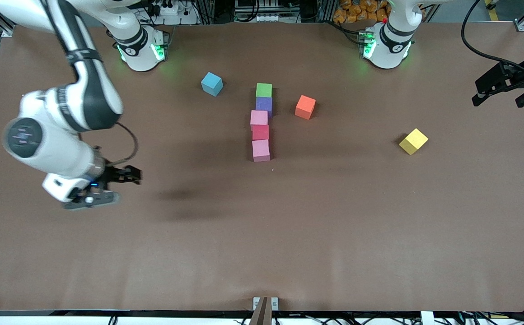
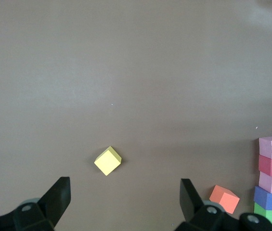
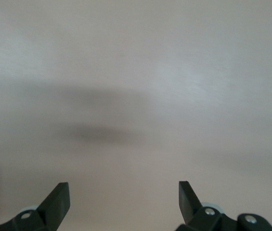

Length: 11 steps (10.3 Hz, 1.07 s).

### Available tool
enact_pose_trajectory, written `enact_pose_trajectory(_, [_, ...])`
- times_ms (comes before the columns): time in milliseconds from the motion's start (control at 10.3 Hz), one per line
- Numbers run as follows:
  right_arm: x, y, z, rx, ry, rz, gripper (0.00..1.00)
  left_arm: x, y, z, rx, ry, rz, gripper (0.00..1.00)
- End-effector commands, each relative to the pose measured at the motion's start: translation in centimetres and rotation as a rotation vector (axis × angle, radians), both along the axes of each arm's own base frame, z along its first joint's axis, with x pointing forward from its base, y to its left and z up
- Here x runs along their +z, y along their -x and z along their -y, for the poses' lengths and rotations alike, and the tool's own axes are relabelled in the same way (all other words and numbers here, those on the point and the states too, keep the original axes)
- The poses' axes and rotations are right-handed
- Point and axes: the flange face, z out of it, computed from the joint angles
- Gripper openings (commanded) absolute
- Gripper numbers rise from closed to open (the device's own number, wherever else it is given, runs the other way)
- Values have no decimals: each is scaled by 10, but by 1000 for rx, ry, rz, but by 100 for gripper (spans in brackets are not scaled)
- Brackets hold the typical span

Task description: Arrange blocks into number 1

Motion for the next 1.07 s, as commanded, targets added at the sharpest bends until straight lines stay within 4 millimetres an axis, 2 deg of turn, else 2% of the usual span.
enact_pose_trajectory(0, [15, 30, 34, -18, -7, 1, 100, 5, 1, 1, -16, 12, -7, 100])
enact_pose_trajectory(97, [26, 34, 46, -37, -3, 8, 100, 6, 2, 0, -14, 12, -5, 100])
enact_pose_trajectory(292, [47, 33, 44, -36, -4, 46, 100, 6, 2, 0, -14, 12, -5, 100])
enact_pose_trajectory(487, [102, 26, 49, -48, -10, 110, 100, 6, 2, -1, -14, 12, -5, 100])
enact_pose_trajectory(585, [136, 29, 51, -54, -12, 123, 100, 6, 2, -1, -14, 12, -5, 100])
enact_pose_trajectory(779, [199, 45, 56, -63, -19, 162, 100, 6, 2, -1, -14, 11, -4, 100])
enact_pose_trajectory(974, [239, 64, 60, -66, -23, 177, 100, 6, 2, -2, -13, 11, -4, 100])
